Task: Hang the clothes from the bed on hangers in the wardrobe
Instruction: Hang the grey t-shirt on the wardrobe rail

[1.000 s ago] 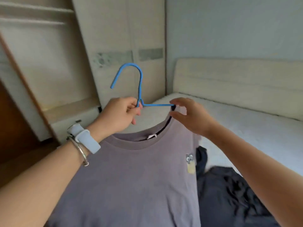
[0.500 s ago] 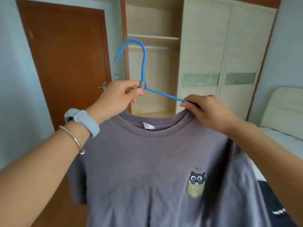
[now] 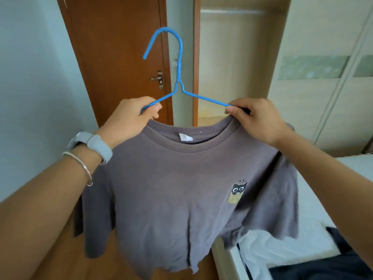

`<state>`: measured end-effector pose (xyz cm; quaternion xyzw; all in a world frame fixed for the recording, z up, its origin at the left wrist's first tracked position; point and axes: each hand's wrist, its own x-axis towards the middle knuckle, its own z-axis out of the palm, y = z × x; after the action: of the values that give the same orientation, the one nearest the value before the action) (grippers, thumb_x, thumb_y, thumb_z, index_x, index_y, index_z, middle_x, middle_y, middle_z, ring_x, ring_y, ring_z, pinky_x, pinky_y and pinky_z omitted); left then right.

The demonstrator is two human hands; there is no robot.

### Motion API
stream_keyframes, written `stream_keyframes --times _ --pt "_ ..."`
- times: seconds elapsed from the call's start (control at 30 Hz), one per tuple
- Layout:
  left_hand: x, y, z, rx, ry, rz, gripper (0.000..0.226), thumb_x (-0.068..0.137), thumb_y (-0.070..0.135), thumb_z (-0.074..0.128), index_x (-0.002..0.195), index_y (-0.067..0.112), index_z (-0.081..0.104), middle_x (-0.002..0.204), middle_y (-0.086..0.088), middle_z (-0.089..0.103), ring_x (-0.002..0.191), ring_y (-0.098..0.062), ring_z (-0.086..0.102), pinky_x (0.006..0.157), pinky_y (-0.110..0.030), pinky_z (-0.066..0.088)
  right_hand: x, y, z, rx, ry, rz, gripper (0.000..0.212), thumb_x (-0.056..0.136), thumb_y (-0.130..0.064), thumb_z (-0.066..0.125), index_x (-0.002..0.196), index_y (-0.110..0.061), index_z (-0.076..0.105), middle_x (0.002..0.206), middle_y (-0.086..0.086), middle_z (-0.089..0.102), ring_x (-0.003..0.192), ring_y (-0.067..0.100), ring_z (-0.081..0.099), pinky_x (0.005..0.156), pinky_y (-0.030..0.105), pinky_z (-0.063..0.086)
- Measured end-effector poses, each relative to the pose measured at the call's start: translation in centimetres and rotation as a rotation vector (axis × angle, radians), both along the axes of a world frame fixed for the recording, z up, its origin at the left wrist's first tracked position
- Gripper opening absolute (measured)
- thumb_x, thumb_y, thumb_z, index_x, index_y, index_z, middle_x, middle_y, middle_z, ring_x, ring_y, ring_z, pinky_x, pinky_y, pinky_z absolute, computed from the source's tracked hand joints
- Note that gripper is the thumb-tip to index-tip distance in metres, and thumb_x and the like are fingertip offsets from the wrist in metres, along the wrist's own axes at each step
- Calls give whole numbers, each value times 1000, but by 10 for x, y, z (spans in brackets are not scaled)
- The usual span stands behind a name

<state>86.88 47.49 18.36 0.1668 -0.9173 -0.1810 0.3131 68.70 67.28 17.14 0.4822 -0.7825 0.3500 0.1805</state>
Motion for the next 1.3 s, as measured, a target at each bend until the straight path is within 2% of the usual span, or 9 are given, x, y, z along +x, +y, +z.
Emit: stream_keyframes --times 0.1,0.27,0.43,0.5,0.8,0.9,1.07,1.17,1.3 --pt "-36 -50 -19 -23 41 71 27 94 25 43 110 14 63 73 19 55 69 -5 54 61 0 37 -46 -45 -10 -16 -5 52 22 91 -34 52 90 -23 70 81 6 69 73 21 52 74 38 49" --pt "-115 -120 -14 -61 63 100 30 93 25 45 112 11 63 78 4 58 64 -3 51 59 5 34 -129 -121 -6 13 -80 169 20 89 -28 57 104 -19 67 68 9 58 56 6 45 56 9 35" --pt "-182 -182 -1 -112 75 96 29 93 25 46 112 11 63 76 3 58 71 -16 59 63 -10 39 -201 -188 1 80 -89 206 33 91 -35 50 99 -9 68 90 23 67 80 37 54 64 26 38" --pt "-205 -209 1 -142 81 104 28 93 25 46 110 12 64 71 5 57 73 -26 60 58 -11 39 -224 -211 2 69 -105 206 30 91 -34 51 102 -12 68 92 22 67 84 37 56 68 28 41" --pt "-323 -361 -20 -90 137 33 30 93 25 46 111 10 64 78 6 61 67 18 53 63 3 37 -333 -325 -18 63 -60 25 29 90 -36 53 89 -11 69 73 12 64 68 26 51 64 32 43" --pt "-376 -415 -15 -116 120 -41 27 93 23 47 106 9 66 88 -1 66 61 10 54 55 -1 37 -369 -369 -20 -7 -48 -122 30 90 -39 52 91 -15 70 70 6 62 70 23 52 68 36 47" --pt "-479 -470 5 -168 217 -152 25 89 15 54 112 9 63 113 -10 64 105 -20 58 91 -24 42 -428 -410 -7 -72 -8 -356 29 90 -41 51 98 -22 70 78 5 68 81 25 58 69 34 45" --pt "-539 -465 7 -97 343 -283 18 86 13 56 99 5 67 99 -1 60 100 -13 56 89 -20 40 -460 -415 -4 -90 -37 -480 29 89 -41 53 99 -20 71 61 -5 57 74 21 51 66 29 38" --pt "-623 -455 3 154 299 -495 15 87 16 57 95 11 68 90 9 61 82 -1 57 81 -8 40 -506 -414 -5 -102 -42 -619 30 88 -43 54 99 -22 71 86 9 72 89 31 62 78 42 50"
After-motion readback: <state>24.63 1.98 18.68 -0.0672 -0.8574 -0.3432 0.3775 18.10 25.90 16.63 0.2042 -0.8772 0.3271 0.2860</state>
